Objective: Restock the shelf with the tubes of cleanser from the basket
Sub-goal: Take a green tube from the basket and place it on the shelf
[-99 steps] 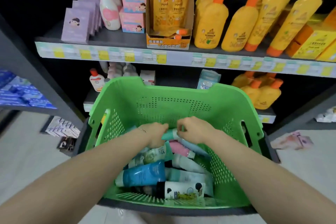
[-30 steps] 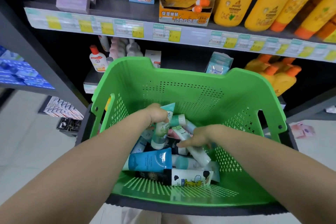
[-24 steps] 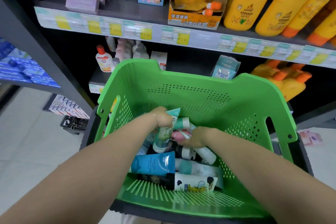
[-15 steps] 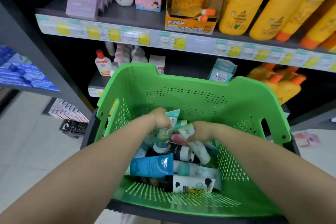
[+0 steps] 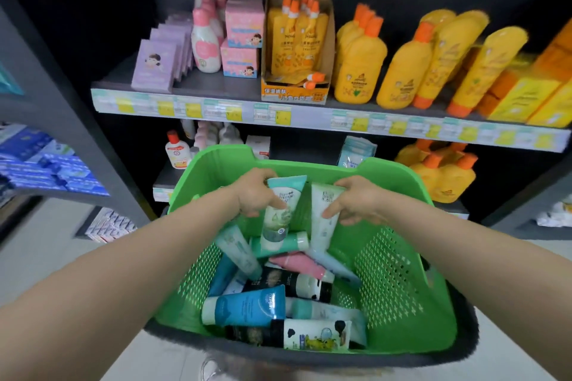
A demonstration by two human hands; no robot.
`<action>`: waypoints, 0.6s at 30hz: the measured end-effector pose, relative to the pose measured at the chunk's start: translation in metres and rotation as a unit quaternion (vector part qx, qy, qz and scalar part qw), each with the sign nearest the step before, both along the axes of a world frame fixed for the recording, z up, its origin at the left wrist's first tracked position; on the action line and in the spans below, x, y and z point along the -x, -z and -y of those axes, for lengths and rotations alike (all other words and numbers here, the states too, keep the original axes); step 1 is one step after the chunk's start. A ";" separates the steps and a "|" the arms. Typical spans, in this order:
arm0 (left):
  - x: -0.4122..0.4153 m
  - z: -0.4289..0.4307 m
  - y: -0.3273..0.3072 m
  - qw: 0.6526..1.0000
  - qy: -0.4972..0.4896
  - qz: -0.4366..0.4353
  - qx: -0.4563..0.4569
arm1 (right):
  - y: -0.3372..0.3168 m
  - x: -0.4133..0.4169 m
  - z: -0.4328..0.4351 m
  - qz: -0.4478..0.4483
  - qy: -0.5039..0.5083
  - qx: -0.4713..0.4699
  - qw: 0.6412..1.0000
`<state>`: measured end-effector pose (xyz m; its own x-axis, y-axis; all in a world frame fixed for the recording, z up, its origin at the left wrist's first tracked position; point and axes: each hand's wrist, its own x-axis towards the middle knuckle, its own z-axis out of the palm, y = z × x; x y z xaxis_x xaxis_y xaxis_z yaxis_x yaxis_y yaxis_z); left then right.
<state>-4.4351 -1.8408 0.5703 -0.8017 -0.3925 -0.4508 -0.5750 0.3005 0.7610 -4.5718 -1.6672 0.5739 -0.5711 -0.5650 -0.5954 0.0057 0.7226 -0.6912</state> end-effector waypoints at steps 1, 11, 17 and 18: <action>-0.002 0.000 -0.005 1.000 -0.012 -0.015 -0.012 | -0.005 0.000 -0.002 -0.018 0.011 0.013 1.000; -0.013 -0.006 -0.072 0.980 -0.080 -0.155 -0.092 | -0.072 0.001 -0.027 -0.076 0.041 0.154 0.984; -0.011 -0.008 -0.117 0.952 -0.098 -0.257 -0.131 | -0.117 -0.002 -0.026 -0.132 0.030 0.228 0.964; -0.010 -0.008 -0.124 0.948 -0.100 -0.272 -0.131 | -0.125 -0.003 -0.026 -0.141 0.030 0.242 0.960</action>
